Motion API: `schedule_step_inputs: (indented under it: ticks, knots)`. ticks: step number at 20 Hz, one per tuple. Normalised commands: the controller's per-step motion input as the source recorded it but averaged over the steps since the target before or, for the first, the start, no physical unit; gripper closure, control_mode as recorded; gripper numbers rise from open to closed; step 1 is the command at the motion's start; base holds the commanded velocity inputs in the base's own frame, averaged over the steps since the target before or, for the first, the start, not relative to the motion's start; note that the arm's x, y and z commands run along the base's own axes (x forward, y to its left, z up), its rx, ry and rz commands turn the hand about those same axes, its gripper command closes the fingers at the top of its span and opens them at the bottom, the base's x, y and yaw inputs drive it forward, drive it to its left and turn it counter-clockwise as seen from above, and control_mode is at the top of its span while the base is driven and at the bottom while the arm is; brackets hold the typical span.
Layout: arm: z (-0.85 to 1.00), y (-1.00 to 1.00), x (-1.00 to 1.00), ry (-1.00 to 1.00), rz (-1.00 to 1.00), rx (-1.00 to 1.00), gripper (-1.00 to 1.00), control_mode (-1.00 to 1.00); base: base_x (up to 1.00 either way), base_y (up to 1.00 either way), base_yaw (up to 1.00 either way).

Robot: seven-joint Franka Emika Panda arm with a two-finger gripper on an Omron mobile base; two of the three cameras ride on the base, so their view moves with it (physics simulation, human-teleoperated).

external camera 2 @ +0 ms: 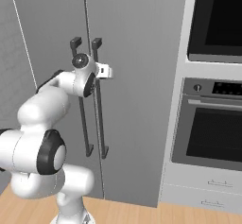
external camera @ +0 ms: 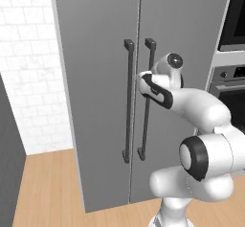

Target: Take the strawberry from the fridge and place it on top of the pancake, located on the dining counter.

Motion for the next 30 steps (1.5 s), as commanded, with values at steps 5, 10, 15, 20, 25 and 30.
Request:
schedule_step_inputs:
  ticks: [5,10,15,20,25,30]
  knots:
    - [-0.11,0.0,0.57,-0.13,0.0,0.0,-1.0,-1.0,0.0,0.0,0.0]
    - [-0.05,0.0,0.61,-0.04,0.0,0.0,-1.0,-1.0,0.0,0.0,0.0]
    - [0.0,0.0,0.37,0.0,0.0,0.0,1.0,-1.0,0.0,0.0,0.0]
    - [0.0,-0.01,-0.26,0.08,-0.02,0.0,1.0,-1.0,0.0,0.0,0.0]
    - [-0.02,-0.44,-0.88,0.13,-0.07,0.01,1.0,-1.0,0.0,0.0,0.0]
    - [-0.18,-0.8,-0.98,0.18,-0.03,0.0,1.0,-1.0,0.0,0.0,0.0]
